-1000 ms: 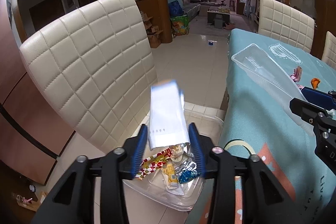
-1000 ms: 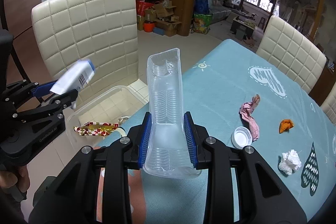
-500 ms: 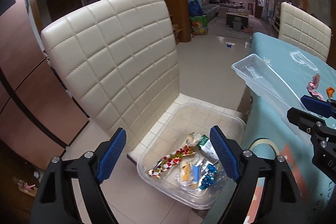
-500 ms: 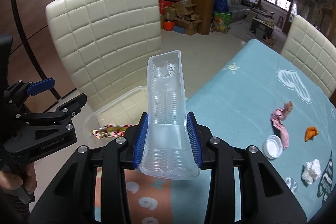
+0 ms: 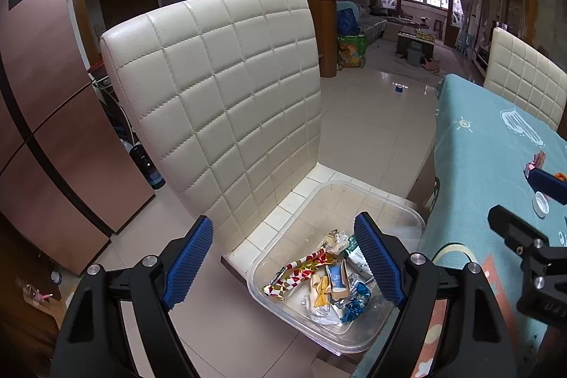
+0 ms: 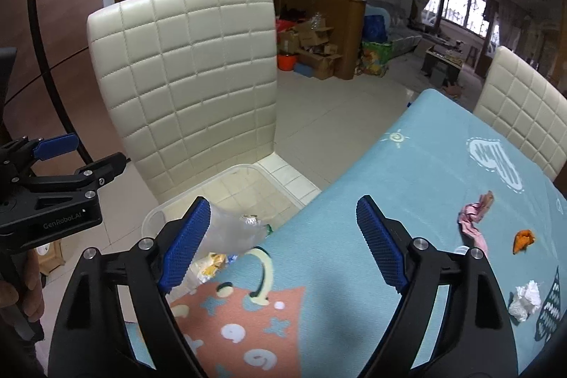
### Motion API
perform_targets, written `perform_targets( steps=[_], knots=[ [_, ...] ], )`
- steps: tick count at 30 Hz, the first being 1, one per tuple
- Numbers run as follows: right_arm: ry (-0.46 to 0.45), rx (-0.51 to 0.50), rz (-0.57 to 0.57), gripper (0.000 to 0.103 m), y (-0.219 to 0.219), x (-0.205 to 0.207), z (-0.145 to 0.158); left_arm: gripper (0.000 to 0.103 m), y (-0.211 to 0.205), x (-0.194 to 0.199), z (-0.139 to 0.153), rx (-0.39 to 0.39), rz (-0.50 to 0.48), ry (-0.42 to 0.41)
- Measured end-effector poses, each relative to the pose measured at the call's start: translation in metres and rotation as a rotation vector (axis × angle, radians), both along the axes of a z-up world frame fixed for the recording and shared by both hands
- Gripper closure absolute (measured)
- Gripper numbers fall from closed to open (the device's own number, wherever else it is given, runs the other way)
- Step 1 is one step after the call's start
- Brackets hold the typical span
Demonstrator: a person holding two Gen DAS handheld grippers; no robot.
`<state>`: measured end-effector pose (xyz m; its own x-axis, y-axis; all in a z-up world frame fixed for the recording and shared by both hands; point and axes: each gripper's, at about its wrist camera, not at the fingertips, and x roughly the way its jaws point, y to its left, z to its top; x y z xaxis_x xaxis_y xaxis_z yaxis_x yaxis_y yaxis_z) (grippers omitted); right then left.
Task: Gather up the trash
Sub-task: 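Move both tools back over the table toward the remaining trash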
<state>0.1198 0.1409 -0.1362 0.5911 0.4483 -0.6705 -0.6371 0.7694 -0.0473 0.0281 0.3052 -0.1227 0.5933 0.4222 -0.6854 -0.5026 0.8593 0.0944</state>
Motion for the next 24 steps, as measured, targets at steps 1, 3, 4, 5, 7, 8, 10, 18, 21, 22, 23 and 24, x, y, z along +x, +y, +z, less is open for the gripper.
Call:
perform_targets(
  steps=[1,3,4,5,7,8,10,18,21,22,23,24],
  knots=[
    [0.008,0.004,-0.008,0.019,-0.004,0.002,0.001,0.023,-0.004,0.002,0.000,0.000,-0.010,0.004],
    [0.029,0.013,-0.032,0.019,-0.015,0.007,0.001,0.023,-0.010,0.006,0.000,-0.005,-0.029,0.006],
    [0.033,0.016,-0.042,0.019,-0.019,0.008,0.001,0.023,-0.015,0.008,0.001,-0.007,-0.042,0.004],
    [0.039,0.019,-0.052,0.019,-0.026,0.010,0.002,0.023,-0.020,0.009,0.001,-0.007,-0.054,0.003],
    [0.040,0.024,-0.074,0.019,-0.039,0.011,0.004,0.023,-0.031,0.013,0.004,-0.005,-0.082,0.004],
    [0.036,0.023,-0.088,0.019,-0.045,0.011,0.004,0.023,-0.037,0.016,0.005,-0.003,-0.095,0.002],
    [0.037,0.027,-0.116,0.019,-0.062,0.012,0.006,0.023,-0.050,0.021,0.007,-0.008,-0.121,0.001],
    [0.052,0.013,-0.317,0.019,-0.153,0.032,-0.002,0.023,-0.119,0.057,0.009,-0.053,-0.268,0.013],
    [0.056,-0.019,-0.396,0.019,-0.187,0.043,-0.009,0.023,-0.154,0.076,0.007,-0.048,-0.338,0.027],
    [0.060,-0.027,-0.418,0.019,-0.197,0.046,-0.012,0.023,-0.164,0.081,0.005,-0.045,-0.356,0.034],
    [0.066,-0.031,-0.441,0.019,-0.208,0.050,-0.015,0.023,-0.178,0.089,0.002,-0.041,-0.384,0.046],
    [0.070,-0.034,-0.456,0.019,-0.215,0.054,-0.016,0.023,-0.192,0.097,-0.001,-0.036,-0.410,0.058]
  ],
)
